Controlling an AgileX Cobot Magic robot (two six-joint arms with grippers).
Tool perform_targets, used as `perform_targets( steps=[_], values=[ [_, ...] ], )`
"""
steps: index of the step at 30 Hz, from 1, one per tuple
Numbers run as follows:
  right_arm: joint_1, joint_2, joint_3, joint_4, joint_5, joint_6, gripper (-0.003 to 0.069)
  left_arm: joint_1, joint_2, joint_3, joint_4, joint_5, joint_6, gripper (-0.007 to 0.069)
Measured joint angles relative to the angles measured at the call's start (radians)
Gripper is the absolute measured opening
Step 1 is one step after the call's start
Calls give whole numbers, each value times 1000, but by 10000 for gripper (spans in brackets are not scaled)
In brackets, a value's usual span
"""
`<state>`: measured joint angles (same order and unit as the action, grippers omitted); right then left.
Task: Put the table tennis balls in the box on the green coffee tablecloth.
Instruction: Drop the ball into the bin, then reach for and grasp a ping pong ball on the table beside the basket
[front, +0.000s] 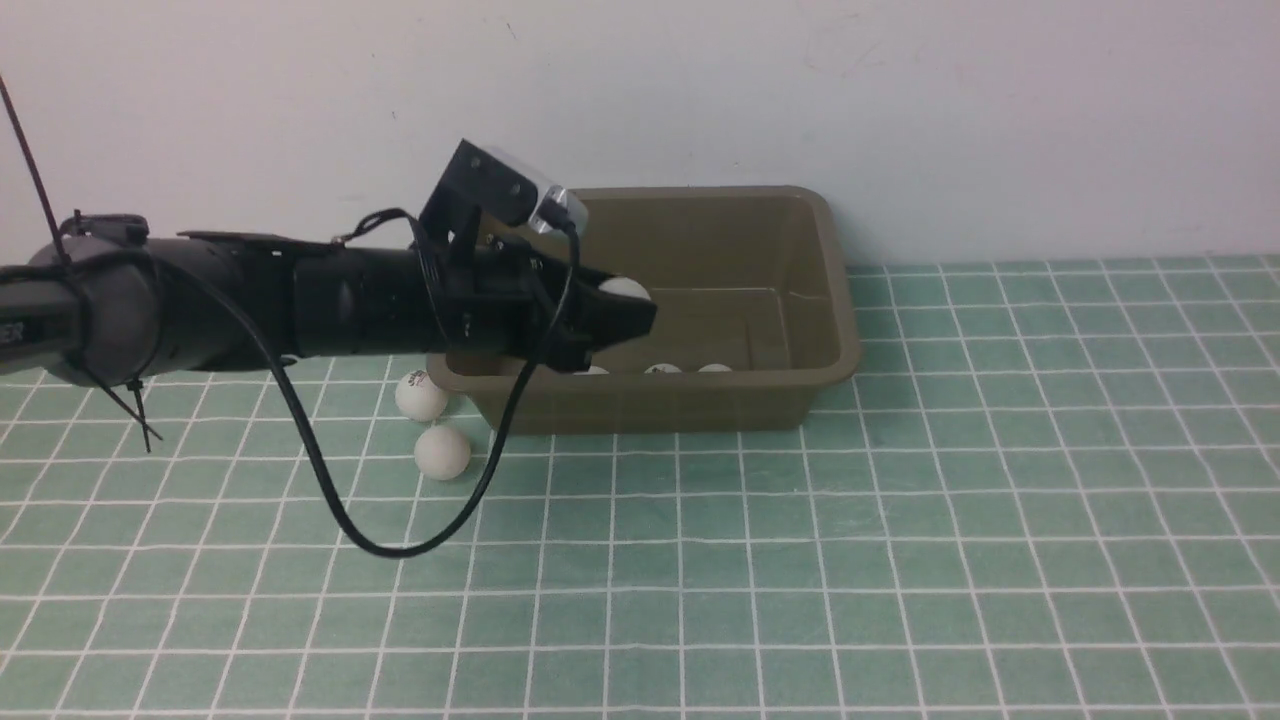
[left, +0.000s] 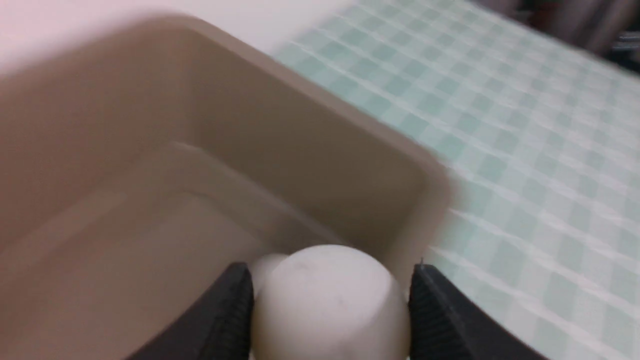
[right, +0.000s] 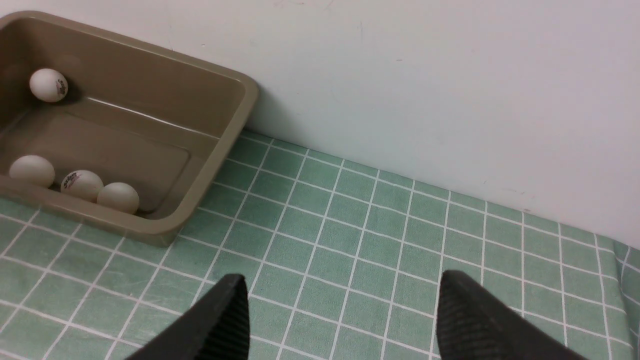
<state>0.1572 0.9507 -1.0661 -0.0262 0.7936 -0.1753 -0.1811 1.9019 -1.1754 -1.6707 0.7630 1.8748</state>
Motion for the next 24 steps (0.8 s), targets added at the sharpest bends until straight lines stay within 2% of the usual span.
perform_targets(
  steps=[3,6,12,15,17,20,24],
  values=[
    [0,0,0,0,3,0,461,2,6,-68,-13,-183,37,352],
    [0,0,0,0,3,0,461,10,17,-94,-16,-265,61,352],
    [0,0,0,0,3,0,461,22,53,-106,-17,-265,147,371],
    [0,0,0,1,3,0,461,20,59,-106,-18,-252,142,451],
    [0,0,0,1,3,0,461,20,47,-106,-8,-251,87,517],
    [0,0,0,1,3,0,461,20,14,-106,46,-273,23,534],
    [0,0,0,1,3,0,461,54,-113,-106,318,-286,-194,501]
  ],
)
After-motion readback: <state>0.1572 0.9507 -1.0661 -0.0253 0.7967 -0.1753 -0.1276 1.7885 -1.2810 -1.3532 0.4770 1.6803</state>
